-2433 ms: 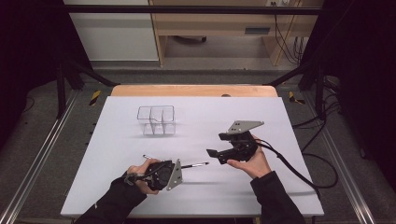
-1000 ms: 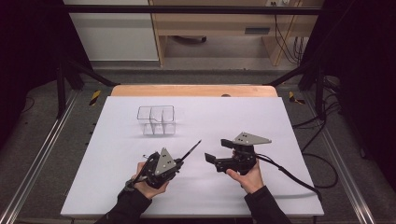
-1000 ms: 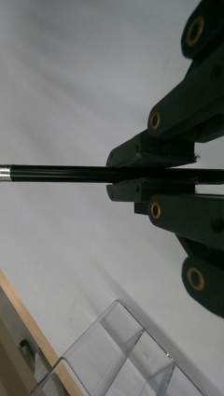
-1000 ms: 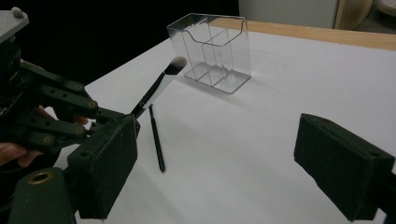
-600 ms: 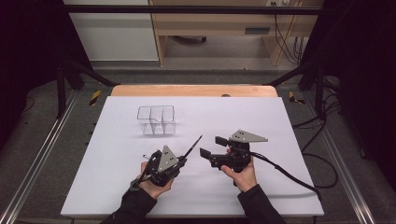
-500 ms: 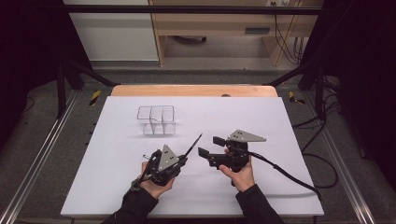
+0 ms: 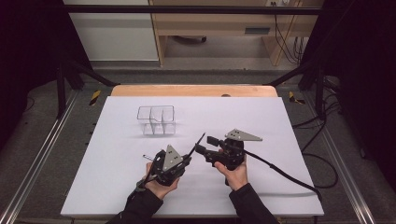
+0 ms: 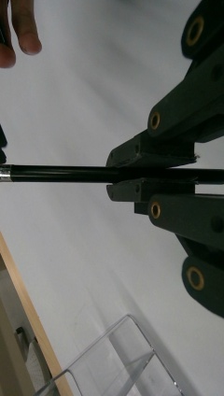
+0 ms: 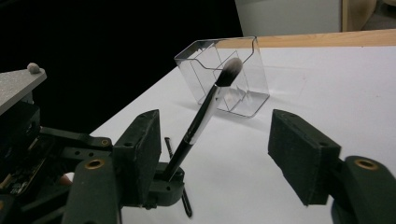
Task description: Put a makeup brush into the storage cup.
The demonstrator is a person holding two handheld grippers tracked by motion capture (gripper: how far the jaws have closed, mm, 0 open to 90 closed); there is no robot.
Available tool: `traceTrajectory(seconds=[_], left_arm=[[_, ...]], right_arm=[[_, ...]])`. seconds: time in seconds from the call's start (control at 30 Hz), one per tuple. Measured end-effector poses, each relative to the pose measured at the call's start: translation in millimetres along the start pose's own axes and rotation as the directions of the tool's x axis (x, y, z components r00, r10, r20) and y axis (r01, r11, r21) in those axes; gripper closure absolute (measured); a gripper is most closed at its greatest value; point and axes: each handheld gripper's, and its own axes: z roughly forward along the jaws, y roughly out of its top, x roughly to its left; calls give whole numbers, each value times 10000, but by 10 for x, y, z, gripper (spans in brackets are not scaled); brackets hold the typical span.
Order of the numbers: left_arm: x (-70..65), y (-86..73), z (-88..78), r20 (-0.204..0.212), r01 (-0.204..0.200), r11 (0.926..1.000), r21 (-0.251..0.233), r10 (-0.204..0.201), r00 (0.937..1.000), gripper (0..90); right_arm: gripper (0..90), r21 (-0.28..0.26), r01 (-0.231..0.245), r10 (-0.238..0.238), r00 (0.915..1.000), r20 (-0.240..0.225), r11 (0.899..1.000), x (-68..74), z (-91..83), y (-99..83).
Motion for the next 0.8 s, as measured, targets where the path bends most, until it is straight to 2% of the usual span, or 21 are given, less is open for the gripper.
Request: traceTrajectory(seconds=[0.47,0.8], left_arm=[[-101,-11,36,59,129,9999,-20,-129,9999,828],[-143,-19,33,3,194,9998,-98,-194,9998,829]], right_arm=[[556,-209,-492,488,9985,-235,9986,36,29,-47],[733,-244,-726,717,9968,-359,9971,41,30,-61]])
